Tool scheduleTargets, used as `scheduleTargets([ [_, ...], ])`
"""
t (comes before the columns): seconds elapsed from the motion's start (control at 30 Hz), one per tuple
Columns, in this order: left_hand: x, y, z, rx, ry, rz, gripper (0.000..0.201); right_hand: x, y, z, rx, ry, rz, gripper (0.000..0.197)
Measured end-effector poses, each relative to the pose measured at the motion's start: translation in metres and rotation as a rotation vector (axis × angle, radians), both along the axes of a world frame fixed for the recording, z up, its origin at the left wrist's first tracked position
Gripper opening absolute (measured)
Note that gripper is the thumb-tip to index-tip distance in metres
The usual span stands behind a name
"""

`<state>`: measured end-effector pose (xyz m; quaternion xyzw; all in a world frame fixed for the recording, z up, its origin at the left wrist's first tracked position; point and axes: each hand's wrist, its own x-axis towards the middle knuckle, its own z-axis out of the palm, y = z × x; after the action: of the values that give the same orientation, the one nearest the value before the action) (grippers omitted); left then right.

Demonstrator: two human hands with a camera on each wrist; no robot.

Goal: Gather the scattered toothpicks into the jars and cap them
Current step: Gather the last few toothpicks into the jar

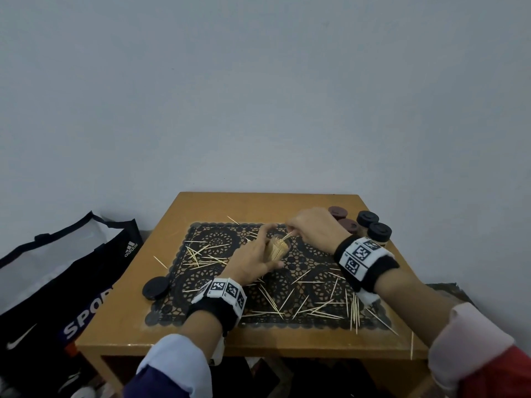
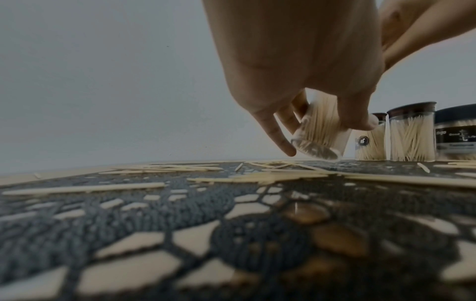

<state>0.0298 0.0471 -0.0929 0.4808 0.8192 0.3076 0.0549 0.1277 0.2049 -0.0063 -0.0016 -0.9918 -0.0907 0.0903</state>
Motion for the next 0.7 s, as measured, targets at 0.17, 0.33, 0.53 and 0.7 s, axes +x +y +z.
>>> scheduleTargets([
  [0.17, -0.001, 0.002, -0.001, 0.028, -0.025, -0.025, 0.088, -0.017, -0.025, 0.005, -0.163, -0.127, 0.06, 0.014],
  [0.33, -0.004, 0.002, -0.004, 0.098, -0.099, -0.021, 0.085, -0.028, -0.018, 0.014, -0.549, -0.147, -0.025, 0.018],
  [0.53, -0.003, 0.003, -0.002, 0.092, -0.105, -0.011, 0.084, -0.029, -0.01, 0.024, -0.584, -0.225, -0.047, 0.028],
  [0.7, -0.003, 0.004, -0.003, 0.091, -0.088, -0.033, 0.085, -0.031, -0.009, 0.02, -0.592, -0.142, -0.044, 0.012],
])
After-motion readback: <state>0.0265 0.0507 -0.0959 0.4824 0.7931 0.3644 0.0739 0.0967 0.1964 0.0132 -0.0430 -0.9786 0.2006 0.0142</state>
